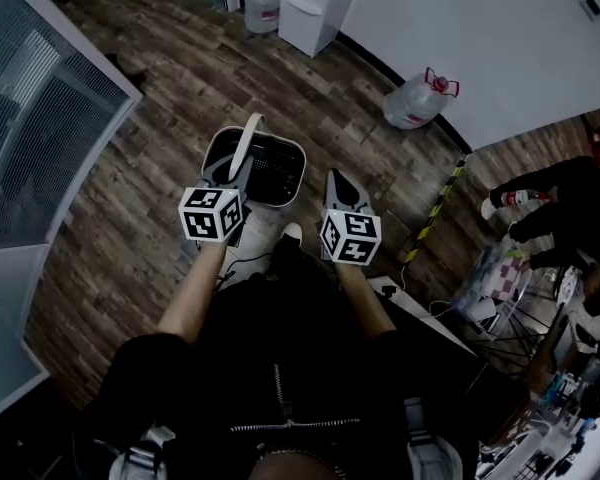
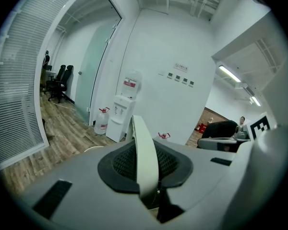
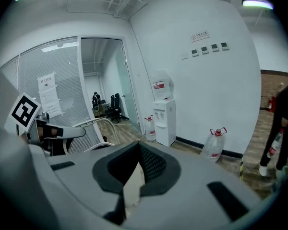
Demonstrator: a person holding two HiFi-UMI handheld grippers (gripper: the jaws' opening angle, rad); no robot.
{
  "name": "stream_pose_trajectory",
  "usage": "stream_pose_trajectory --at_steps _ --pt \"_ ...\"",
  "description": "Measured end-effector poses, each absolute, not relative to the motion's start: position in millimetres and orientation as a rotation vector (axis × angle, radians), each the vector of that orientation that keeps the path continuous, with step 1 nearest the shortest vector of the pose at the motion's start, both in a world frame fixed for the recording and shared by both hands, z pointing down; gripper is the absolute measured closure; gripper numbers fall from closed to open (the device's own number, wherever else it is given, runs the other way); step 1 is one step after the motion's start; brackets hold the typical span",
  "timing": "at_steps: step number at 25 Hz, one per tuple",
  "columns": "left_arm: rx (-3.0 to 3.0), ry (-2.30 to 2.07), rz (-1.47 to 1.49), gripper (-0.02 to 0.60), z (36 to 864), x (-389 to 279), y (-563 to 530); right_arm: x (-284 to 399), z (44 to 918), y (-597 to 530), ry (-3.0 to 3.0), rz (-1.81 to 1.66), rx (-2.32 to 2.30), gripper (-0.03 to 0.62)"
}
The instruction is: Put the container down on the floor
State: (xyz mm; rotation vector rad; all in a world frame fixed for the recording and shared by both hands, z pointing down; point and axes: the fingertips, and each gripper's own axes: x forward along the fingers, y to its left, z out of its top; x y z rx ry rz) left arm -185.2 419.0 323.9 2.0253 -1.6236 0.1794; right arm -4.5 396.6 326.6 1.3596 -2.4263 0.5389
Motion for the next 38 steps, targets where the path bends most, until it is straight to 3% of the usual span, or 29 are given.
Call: stream_pose_trajectory --at_steps 25,38 --pt "2.052 -1.646 0.159 0.518 309 -178 276 8 322 270 -2.441 0.516 1.345 0.583" --pt "2.108 -1.539 0.214 0.518 329 -189 181 -18 332 180 -2.373 0.541 1.418 0.583"
